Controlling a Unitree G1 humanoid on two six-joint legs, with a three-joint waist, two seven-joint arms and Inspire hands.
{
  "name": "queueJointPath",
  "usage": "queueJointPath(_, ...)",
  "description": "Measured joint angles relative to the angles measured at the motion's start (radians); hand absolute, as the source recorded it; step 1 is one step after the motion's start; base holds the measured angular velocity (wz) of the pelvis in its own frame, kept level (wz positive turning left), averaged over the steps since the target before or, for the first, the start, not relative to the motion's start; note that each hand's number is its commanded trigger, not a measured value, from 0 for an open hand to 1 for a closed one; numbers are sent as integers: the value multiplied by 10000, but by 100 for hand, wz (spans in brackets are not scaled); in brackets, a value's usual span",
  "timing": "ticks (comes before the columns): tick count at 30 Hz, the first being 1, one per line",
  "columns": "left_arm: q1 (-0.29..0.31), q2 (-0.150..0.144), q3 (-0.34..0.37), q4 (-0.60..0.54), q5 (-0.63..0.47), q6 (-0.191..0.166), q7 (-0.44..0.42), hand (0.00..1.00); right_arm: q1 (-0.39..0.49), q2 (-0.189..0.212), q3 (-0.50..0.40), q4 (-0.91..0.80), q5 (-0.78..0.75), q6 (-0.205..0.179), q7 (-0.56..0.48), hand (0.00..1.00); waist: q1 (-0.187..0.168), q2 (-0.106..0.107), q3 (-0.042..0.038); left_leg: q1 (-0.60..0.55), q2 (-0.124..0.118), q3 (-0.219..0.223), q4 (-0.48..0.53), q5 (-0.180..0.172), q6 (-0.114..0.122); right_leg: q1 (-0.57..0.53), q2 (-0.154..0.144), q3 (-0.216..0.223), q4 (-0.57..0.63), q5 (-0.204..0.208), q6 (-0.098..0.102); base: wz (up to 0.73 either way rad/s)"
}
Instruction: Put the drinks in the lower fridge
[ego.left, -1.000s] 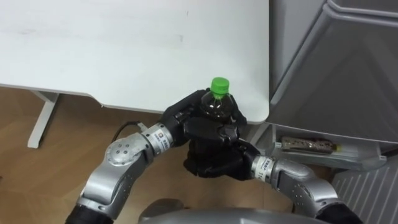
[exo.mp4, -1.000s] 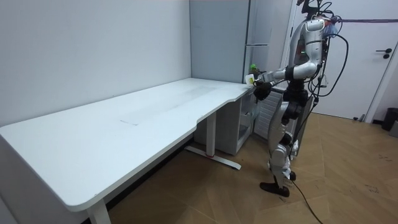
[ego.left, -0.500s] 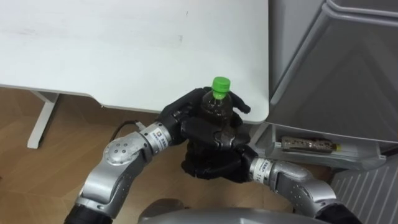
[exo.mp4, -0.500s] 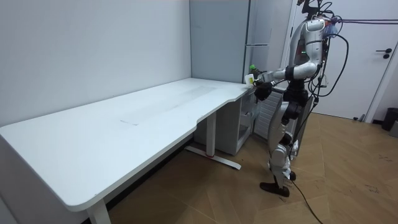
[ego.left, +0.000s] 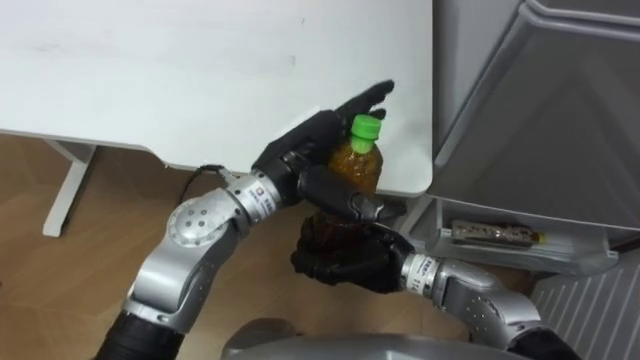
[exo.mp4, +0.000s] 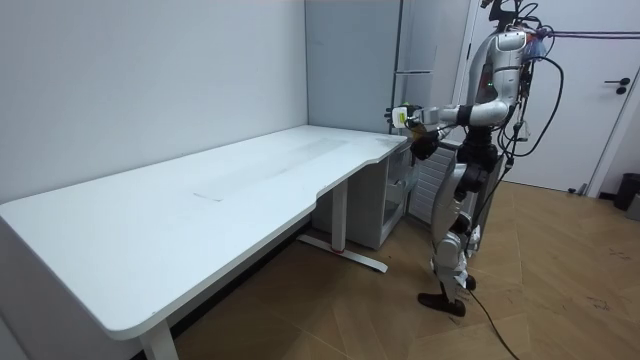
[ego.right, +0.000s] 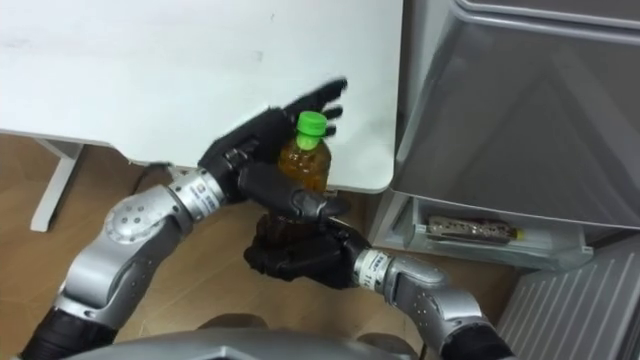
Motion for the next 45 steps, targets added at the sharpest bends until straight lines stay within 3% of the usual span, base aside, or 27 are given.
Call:
queueJointPath(3,0,-64,-37,-423,-8,-207,-8,0,115,-43,1,1,-8,126,0,100,1,46,-27,121,0,5,-43,6,-7,71,0,3,0,-1,1,0)
queueJointPath(12,-185,-178,28,-952,-6,-316,271,0,279,-97,-1,1,-22,207,20,100,28,59,-28,196,4,13,-135,16,-22,114,9,-7,-11,0,0,0)
queueJointPath(19,-197,-353,872,-1372,-9,-737,569,0,406,-172,-60,0,-36,207,26,100,157,54,8,410,7,73,-248,17,-25,291,7,25,-95,0,0,-2)
queueJointPath(23,-268,-387,1349,-1445,6,-1045,1032,0,412,-164,-244,0,-251,207,26,100,301,10,100,455,9,71,-250,16,-27,382,16,4,-160,0,-1,2)
queueJointPath(27,-268,-424,1953,-1447,-6,-1191,1301,0,695,-150,-653,0,-319,199,25,100,520,3,116,496,3,52,-273,15,-27,416,11,-32,-171,0,0,1)
queueJointPath(29,-268,-449,2377,-1447,2,-1468,1731,0,946,-174,-1005,-1,-323,185,21,100,581,7,114,497,2,37,-282,14,-27,419,11,-50,-171,0,0,2)
queueJointPath(35,-265,-463,3474,-1497,15,-1841,2909,0,1330,-159,-1805,-2,-331,159,4,100,790,74,72,532,-5,4,-299,14,-31,478,19,-69,-181,1,0,0)
queueJointPath(41,158,-451,3899,-1489,126,-2196,4232,0,1690,-113,-1935,-2,-324,91,-70,100,900,68,52,827,-12,12,-430,20,-34,711,0,-106,-174,0,0,0)
queueJointPath(45,188,-453,3977,-1249,313,-2197,4847,0,1783,-152,-2068,-2,-317,94,-72,100,1081,74,47,885,-15,20,-427,20,-34,744,-1,-73,-173,-1,2,-1)
